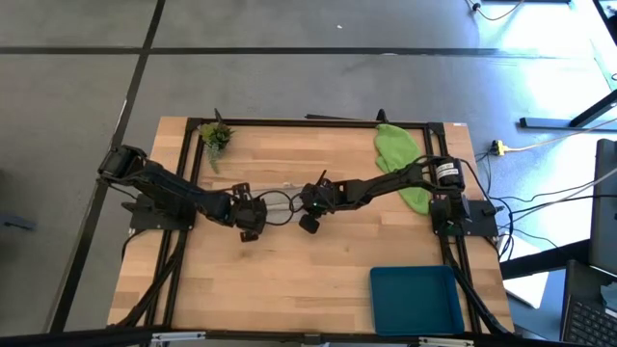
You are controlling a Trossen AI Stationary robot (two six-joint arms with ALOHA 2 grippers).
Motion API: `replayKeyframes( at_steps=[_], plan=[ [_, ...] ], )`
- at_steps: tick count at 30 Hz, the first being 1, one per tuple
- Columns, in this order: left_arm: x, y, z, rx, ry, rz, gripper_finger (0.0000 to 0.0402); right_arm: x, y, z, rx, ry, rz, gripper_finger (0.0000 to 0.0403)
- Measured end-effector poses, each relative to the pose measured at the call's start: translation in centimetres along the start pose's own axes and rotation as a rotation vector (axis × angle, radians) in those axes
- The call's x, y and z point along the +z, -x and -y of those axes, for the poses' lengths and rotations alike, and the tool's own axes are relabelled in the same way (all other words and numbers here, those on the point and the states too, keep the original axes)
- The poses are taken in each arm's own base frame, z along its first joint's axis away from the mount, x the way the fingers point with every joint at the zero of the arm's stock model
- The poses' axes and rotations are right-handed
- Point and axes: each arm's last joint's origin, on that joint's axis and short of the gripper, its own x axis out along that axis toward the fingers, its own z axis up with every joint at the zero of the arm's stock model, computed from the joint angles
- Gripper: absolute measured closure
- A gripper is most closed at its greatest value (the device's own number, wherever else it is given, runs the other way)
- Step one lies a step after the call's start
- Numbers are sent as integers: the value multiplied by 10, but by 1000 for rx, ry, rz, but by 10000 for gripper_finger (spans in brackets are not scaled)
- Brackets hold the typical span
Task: Roll microfiber towels into tight, uniform cylinder then place into a basket
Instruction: Roll the gray towel
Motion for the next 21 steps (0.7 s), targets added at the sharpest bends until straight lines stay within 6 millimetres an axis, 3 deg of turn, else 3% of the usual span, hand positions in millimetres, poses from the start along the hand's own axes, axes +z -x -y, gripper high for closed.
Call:
replayKeyframes(
  at_steps=[9, 21],
  plan=[
    [-2, -6, -2, 2, 45, 5, 397, 0, -1, 0, 10, 20, 5, 382],
    [2, -9, -11, 20, 72, -14, 305, 0, -1, -1, 13, 21, 5, 382]
  ],
)
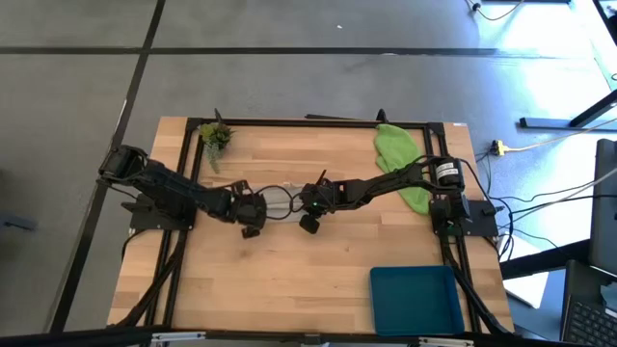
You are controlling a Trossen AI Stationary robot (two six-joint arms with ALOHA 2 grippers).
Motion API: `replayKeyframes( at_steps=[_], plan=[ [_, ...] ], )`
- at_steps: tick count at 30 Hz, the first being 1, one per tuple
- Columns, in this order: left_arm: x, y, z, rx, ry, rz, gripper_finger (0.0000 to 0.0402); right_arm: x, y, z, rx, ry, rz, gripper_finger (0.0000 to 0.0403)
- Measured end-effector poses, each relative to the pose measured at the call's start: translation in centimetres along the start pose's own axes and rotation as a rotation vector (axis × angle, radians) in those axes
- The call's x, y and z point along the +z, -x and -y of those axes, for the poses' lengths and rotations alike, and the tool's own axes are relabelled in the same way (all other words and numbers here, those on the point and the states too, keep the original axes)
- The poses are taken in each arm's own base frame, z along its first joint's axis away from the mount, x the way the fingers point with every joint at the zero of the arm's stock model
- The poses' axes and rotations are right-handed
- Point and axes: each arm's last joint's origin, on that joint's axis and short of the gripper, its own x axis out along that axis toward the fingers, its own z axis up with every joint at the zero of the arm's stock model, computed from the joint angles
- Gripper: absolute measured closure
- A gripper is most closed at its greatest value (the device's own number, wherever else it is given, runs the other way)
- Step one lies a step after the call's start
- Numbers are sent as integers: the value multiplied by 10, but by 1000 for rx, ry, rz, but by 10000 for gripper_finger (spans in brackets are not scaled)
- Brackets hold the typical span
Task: Roll microfiber towels into tight, uniform cylinder then place into a basket
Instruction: Roll the gray towel
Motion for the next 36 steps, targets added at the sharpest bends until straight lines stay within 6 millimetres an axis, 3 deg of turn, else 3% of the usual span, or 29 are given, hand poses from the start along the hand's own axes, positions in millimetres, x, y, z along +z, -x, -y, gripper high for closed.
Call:
replayKeyframes(
  at_steps=[11, 15, 22, 30, 36],
  plan=[
    [29, 35, -12, 47, -27, -17, 301, 0, 0, 0, 1, 0, 0, 382],
    [32, 47, -6, -13, -24, 52, 302, 0, 0, 0, 1, 0, 0, 382],
    [14, 21, 10, -97, -27, 150, 304, 0, 0, 0, 1, 0, 0, 382],
    [-10, -5, 8, -138, -6, 176, 304, 0, 0, 0, 10, -1, -3, 375],
    [-17, -13, 5, -155, 16, 183, 304, 0, 0, 0, 15, 0, -4, 352]
  ],
)
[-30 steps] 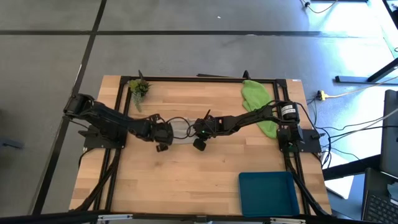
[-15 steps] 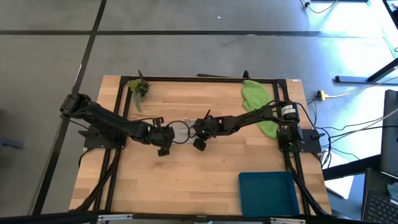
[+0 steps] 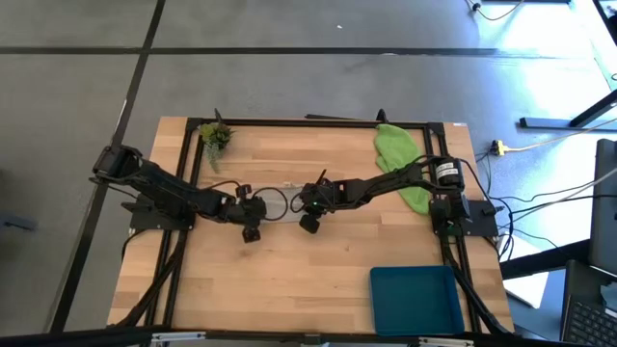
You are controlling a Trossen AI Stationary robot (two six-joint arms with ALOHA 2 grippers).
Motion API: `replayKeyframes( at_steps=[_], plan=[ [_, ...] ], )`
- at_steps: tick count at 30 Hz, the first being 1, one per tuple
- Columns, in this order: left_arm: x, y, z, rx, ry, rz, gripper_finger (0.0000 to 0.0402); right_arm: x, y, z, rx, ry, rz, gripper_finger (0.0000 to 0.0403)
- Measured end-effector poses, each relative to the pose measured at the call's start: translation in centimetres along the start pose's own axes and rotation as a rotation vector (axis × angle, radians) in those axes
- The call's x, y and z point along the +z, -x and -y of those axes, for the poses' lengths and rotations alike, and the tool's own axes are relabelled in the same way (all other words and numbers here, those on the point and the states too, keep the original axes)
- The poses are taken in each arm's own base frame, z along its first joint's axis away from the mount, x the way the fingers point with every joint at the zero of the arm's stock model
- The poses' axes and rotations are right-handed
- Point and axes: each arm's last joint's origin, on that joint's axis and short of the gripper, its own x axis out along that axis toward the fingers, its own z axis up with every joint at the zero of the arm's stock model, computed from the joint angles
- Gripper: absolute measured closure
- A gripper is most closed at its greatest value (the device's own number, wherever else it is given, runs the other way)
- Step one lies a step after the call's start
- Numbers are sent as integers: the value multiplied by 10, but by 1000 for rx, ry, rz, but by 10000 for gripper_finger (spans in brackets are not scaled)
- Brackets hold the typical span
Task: Roll microfiber towels into tight, uniform cylinder then place into a basket
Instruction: Roll the gray towel
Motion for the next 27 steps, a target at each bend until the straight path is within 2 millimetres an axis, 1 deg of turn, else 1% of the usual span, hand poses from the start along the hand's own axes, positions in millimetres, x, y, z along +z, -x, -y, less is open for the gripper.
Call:
replayKeyframes(
  at_steps=[5, 10, 15, 19, 23, 25, 27],
  plan=[
    [-1, -1, -1, -2, -1, -7, 304, 0, 0, 1, -8, 0, 2, 322],
    [-2, -1, -1, -2, -4, -14, 304, 1, 0, 1, -16, 4, 5, 266],
    [-3, -1, -1, -13, -10, -23, 305, 13, 7, 1, -34, 4, -38, 219],
    [-3, -1, -1, -16, -11, -25, 305, 30, 18, -2, -47, 49, -69, 205],
    [-3, -1, -1, -18, -11, -28, 305, 44, 29, -7, -60, 89, -73, 202],
    [-3, -1, -1, -18, -11, -29, 305, 49, 34, -15, -59, 127, -45, 202],
    [-3, -1, -1, -19, -9, -30, 305, 48, 37, -25, -42, 189, -39, 202]
  ],
)
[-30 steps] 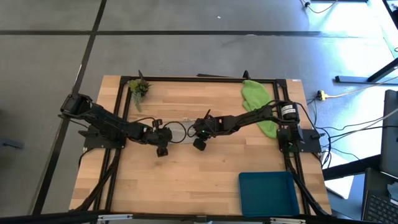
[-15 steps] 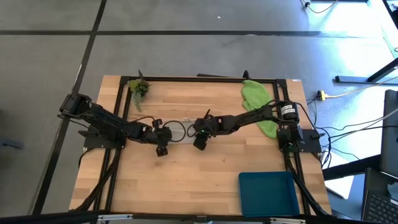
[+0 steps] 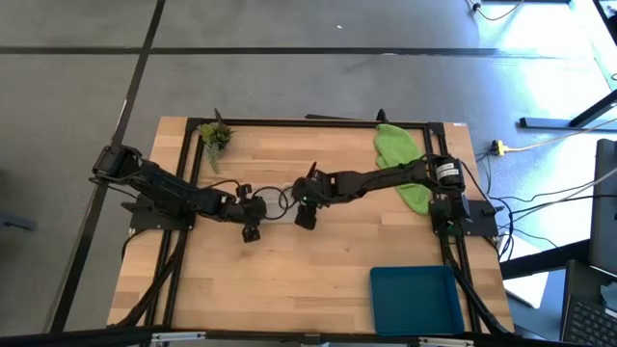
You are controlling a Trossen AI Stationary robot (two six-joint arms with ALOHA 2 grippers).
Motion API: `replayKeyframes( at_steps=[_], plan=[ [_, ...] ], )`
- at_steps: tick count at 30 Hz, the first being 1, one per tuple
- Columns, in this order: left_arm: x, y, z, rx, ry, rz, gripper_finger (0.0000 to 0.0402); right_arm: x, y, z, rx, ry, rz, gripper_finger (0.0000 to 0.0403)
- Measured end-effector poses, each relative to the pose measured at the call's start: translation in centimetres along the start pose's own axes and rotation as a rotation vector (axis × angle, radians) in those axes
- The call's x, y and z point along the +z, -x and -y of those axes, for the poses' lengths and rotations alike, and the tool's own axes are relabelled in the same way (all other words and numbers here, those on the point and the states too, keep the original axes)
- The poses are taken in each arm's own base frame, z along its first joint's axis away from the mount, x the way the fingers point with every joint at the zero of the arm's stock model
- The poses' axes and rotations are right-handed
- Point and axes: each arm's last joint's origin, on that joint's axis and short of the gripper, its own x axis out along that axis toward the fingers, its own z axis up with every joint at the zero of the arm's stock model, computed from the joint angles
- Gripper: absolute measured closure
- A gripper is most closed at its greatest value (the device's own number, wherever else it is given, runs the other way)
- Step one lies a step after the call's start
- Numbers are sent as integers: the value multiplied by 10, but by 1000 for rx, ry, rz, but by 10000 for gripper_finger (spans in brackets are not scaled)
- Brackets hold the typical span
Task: Roll microfiber towels into tight, uniform cylinder then place into a basket
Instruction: Roll the gray towel
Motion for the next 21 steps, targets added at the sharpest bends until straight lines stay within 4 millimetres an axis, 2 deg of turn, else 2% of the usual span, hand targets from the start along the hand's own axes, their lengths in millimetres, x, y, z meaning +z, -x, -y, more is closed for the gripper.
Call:
replayKeyframes(
  at_steps=[5, 9, 14, 21],
  plan=[
    [0, 0, 0, -2, 1, -1, 305, -8, 5, -33, 46, 208, 11, 202],
    [0, 0, 0, -2, 1, -1, 305, -21, -4, -48, 4, 355, 97, 202],
    [0, 0, 0, -3, 1, -2, 305, -39, -19, -45, -15, 409, 161, 202],
    [0, 0, 0, -4, 1, -2, 305, -56, -36, -18, -40, 361, 158, 202]
  ],
)
